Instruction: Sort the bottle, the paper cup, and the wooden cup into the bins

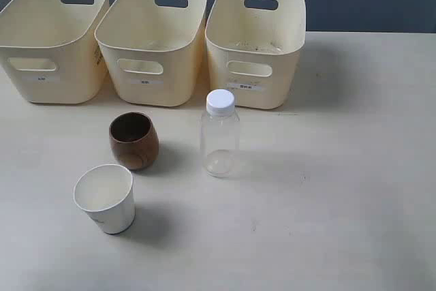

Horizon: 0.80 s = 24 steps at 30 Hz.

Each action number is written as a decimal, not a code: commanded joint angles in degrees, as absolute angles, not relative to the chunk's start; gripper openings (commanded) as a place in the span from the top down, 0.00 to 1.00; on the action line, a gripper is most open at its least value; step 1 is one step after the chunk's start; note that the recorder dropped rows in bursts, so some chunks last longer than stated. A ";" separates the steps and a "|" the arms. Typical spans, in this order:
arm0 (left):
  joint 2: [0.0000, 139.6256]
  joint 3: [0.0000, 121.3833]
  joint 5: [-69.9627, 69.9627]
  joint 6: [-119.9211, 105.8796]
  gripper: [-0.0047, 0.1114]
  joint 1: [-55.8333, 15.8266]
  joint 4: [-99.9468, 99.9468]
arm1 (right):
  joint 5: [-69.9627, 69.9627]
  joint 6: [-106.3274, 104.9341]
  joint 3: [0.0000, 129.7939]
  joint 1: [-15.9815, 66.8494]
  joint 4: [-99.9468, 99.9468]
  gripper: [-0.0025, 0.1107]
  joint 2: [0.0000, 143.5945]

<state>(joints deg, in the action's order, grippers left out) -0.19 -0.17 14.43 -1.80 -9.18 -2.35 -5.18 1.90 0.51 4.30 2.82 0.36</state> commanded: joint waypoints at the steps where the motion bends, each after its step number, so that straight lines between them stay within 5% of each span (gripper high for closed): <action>1: 0.00 0.00 13.67 -1.63 0.96 -9.32 -2.47 | -4.99 1.73 0.16 4.00 2.83 0.98 0.00; 24: 0.00 0.00 13.67 -1.63 0.96 -9.32 -2.47 | -4.99 1.60 0.16 4.00 4.37 0.98 0.00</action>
